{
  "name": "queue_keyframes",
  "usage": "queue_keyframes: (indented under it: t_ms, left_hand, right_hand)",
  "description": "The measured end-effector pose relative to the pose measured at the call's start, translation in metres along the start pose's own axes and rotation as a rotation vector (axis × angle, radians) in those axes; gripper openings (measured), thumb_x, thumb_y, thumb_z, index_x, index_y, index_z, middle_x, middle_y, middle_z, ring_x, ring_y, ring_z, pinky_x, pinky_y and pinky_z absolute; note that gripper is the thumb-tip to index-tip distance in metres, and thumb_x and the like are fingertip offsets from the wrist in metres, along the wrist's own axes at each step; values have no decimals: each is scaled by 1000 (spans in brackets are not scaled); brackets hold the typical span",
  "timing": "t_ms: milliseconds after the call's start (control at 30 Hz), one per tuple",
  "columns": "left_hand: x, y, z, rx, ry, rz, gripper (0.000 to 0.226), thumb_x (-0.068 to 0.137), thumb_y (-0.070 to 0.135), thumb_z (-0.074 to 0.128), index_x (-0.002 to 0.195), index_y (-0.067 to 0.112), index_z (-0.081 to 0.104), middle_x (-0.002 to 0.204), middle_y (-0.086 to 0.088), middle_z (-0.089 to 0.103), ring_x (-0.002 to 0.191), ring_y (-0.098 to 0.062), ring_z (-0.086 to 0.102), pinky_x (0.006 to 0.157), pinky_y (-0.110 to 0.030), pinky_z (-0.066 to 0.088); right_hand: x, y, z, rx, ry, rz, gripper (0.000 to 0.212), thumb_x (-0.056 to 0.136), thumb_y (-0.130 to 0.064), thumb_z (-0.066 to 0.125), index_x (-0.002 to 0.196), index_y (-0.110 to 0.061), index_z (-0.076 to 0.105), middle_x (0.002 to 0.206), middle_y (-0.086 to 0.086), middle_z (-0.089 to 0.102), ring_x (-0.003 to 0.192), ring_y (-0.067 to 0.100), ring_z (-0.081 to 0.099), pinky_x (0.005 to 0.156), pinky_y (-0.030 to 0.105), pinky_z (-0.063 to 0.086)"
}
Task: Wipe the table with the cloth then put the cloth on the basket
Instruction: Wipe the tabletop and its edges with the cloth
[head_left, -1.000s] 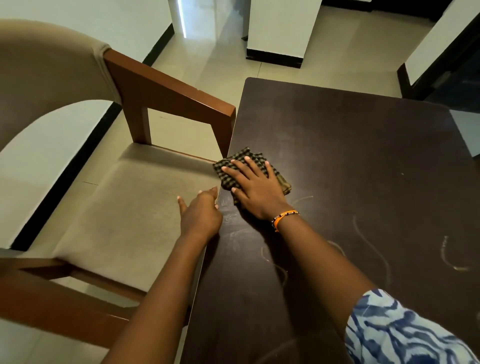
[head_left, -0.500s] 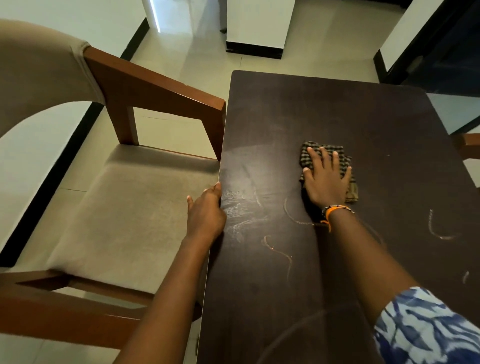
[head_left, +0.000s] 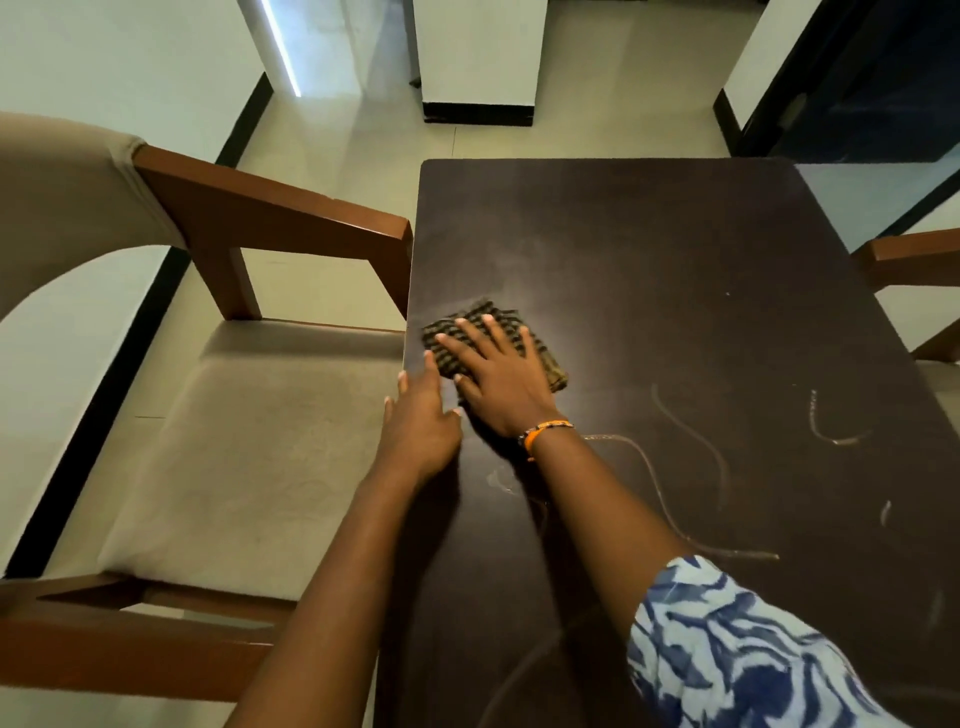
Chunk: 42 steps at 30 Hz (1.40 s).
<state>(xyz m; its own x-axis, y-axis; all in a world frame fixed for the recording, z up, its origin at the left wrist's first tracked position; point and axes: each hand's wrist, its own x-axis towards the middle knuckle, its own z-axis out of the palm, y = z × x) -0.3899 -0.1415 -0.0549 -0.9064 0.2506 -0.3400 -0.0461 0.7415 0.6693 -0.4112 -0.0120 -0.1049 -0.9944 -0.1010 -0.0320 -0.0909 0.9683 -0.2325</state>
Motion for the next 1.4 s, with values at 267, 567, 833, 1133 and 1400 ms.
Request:
queue_keyframes:
  t_ms: [267,567,833,1133,1400]
  left_hand:
    - [0,62,50,226,-132,182,66,94,17,50,149,13,14,158,-6,16,147,-28,-8,117,-43,-6]
    - [4,72,62,290,-135,241,69,93,17,53,149,12,13,158,-5,16,147,-27,-7,116,-43,-8]
    - [12,89,62,378,2,184,69,89,1,43,149,9,11,158,-8,14,146,-30,-9,115,-48,-12]
    - [20,128,105,469,-6,194,68,91,5,45,149,6,8,157,-9,17,147,-28,1,115,-51,-9]
    - [26,182,168,533,-118,362,83,89,19,58,149,6,1,158,-10,15,147,-27,1,114,-50,-13]
  right_hand:
    - [-89,180,-43,-33,97,505,53,96,-33,39,146,-37,22,158,-5,17,146,22,9,115,56,9]
    - [-106,211,-52,67,171,834,52,97,-35,36,146,-36,21,158,-2,14,146,26,4,114,60,2]
    - [-33,80,-21,38,48,352,56,94,-36,39,146,-37,19,159,-2,9,147,25,1,112,60,-2]
    - [-88,186,-38,-5,98,343,54,93,-36,42,144,-41,25,156,-8,21,146,19,11,114,54,6]
    - [-175,331,-72,-1,223,833,50,96,-32,38,145,-32,26,156,0,22,145,24,11,115,58,6]
